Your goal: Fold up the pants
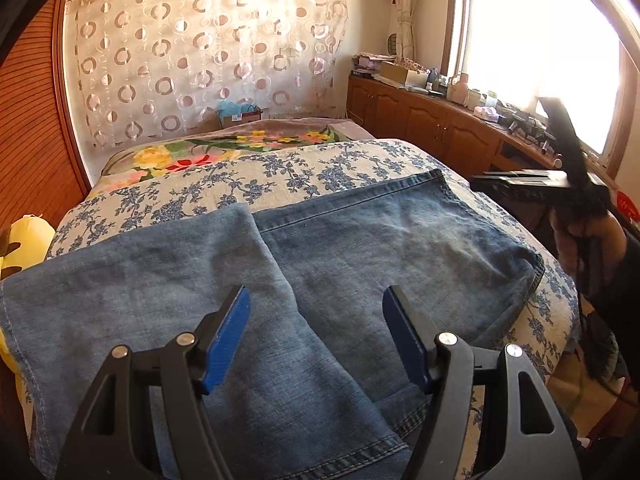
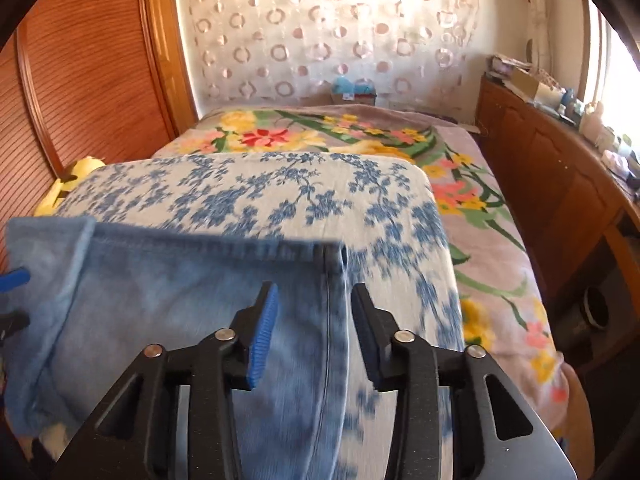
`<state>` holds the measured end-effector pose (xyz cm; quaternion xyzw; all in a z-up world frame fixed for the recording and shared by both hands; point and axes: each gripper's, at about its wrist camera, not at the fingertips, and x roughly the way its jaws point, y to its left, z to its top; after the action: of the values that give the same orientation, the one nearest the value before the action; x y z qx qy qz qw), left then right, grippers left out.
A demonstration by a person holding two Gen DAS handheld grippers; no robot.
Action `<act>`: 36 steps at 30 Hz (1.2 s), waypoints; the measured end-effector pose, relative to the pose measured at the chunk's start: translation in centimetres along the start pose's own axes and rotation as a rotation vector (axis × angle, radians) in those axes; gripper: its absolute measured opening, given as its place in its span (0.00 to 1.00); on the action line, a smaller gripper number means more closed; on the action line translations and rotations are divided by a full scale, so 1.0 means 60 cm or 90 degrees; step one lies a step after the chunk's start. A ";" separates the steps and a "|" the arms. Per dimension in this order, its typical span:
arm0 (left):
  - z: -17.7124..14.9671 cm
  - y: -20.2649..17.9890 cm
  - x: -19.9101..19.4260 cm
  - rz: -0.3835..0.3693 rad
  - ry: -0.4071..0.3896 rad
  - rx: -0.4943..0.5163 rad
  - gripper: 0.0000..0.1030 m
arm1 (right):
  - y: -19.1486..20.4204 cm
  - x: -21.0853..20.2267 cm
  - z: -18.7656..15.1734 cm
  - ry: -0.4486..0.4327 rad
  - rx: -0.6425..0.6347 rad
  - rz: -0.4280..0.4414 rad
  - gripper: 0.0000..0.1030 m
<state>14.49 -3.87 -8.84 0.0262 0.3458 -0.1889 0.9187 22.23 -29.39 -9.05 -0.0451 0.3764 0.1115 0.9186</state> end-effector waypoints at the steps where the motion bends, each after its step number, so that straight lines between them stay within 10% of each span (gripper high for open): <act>1: 0.000 -0.003 -0.001 -0.001 -0.002 0.001 0.66 | 0.002 -0.018 -0.015 -0.004 0.004 -0.001 0.42; 13: -0.001 -0.036 0.006 -0.015 0.006 0.016 0.66 | 0.006 -0.111 -0.162 0.007 0.088 0.004 0.45; 29: -0.013 -0.019 0.005 0.000 0.013 0.003 0.66 | 0.013 -0.101 -0.196 0.015 0.136 0.023 0.45; 36: -0.023 0.008 -0.008 0.015 0.013 -0.015 0.66 | 0.023 -0.102 -0.194 0.017 0.125 0.036 0.19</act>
<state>13.48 -3.03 -9.63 0.0215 0.3570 -0.1739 0.9175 9.71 -31.07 -13.05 0.0542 0.3989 0.0990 0.9100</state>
